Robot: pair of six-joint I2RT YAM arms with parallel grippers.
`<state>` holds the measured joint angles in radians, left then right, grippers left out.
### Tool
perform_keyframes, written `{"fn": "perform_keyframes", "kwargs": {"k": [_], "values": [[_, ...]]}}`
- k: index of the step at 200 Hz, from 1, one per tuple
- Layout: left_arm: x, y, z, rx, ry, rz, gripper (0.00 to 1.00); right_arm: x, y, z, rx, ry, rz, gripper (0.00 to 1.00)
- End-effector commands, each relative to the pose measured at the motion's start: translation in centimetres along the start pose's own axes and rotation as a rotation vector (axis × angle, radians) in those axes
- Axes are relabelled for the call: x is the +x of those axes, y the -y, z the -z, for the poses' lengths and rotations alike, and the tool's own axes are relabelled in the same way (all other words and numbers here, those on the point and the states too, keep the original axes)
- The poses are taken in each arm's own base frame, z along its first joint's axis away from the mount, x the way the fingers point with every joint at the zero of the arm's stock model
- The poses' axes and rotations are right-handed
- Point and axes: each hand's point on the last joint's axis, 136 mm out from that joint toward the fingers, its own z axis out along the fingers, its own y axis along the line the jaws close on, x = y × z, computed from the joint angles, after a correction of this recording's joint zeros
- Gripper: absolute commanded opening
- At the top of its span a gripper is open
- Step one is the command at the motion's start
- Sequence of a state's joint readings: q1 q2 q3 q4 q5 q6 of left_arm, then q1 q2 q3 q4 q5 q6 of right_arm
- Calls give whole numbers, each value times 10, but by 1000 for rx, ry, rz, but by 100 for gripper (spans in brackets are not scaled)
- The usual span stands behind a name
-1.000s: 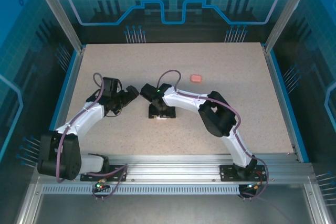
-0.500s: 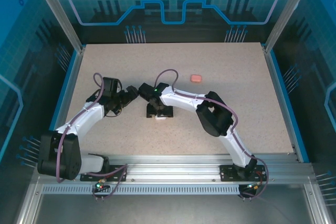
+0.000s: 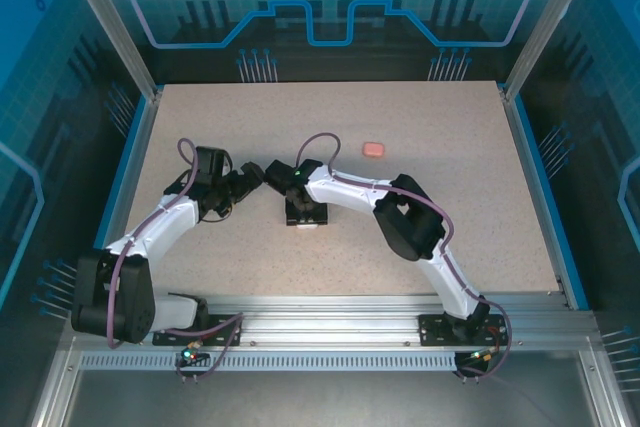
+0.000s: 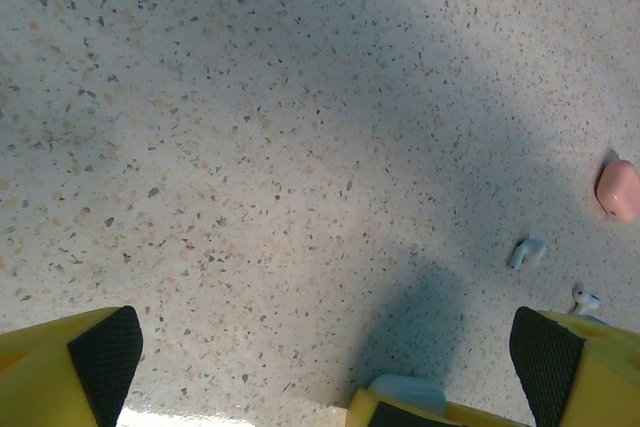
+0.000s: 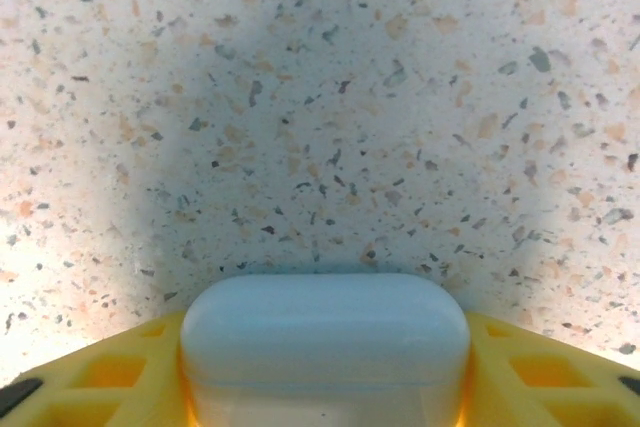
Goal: Insert the wireless bluetooth earbuds into the charging case
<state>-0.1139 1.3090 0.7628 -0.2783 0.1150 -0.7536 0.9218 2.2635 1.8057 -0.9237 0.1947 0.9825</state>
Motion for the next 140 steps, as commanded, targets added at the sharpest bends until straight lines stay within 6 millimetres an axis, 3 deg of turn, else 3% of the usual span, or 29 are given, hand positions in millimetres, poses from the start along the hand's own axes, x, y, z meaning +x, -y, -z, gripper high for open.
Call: {"fn": "perform_keyframes", "kwargs": {"k": [1, 19, 60, 101, 140], "values": [[1, 2, -2, 19, -18, -18, 99, 8, 7, -6, 21, -26, 4, 45], [1, 4, -3, 31, -18, -26, 99, 6, 6, 1, 6, -12, 5, 41], [8, 15, -7, 115, -7, -40, 99, -9, 2, 34, -76, 47, -29, 40], [24, 29, -11, 239, 21, -57, 99, -44, 12, 63, -159, 102, -115, 41], [39, 34, -14, 350, 67, -59, 99, -81, 26, 76, -213, 129, -220, 42]]}}
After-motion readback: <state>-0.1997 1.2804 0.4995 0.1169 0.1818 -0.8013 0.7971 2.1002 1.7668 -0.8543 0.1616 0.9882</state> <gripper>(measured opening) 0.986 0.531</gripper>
